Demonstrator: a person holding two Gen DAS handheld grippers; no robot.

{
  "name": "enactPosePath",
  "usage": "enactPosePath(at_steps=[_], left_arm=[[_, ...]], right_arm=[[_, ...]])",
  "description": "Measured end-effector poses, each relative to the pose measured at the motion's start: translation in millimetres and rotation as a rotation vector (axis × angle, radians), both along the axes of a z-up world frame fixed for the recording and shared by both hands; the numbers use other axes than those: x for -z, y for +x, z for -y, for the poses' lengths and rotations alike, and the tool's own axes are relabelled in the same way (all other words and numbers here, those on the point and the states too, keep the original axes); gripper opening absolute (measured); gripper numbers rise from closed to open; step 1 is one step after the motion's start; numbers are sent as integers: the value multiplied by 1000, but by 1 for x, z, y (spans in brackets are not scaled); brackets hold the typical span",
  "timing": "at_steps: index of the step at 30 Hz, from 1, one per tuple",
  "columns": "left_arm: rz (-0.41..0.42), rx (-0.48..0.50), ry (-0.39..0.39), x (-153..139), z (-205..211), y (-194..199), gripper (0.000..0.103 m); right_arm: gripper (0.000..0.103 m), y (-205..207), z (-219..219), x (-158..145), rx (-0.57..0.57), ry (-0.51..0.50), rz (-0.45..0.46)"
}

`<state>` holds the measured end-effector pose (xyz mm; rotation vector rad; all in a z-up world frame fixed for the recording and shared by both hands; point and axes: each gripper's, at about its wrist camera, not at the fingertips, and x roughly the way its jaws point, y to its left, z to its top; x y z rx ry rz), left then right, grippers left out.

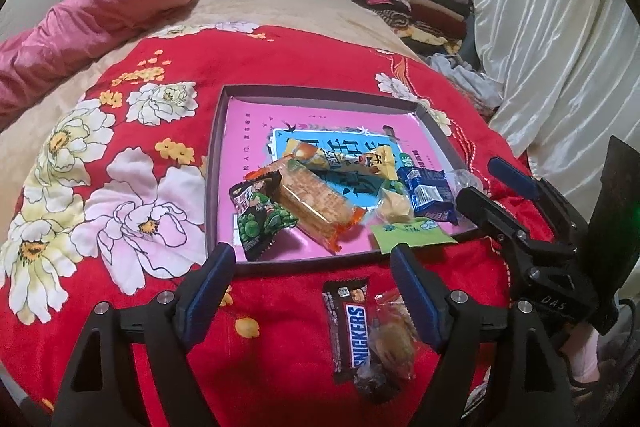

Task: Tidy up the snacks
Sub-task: 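Move both open tools back toward the Snickers bar and clear pastry bags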

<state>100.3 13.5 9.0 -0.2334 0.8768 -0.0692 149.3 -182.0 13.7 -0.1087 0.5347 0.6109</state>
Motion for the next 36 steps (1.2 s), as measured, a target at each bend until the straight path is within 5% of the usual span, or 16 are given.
enactPosePath(at_steps=[36], left_arm=[[-47,74,27,9,16,-28,82]], right_arm=[[87,-27,7,3,-25,14,-80]])
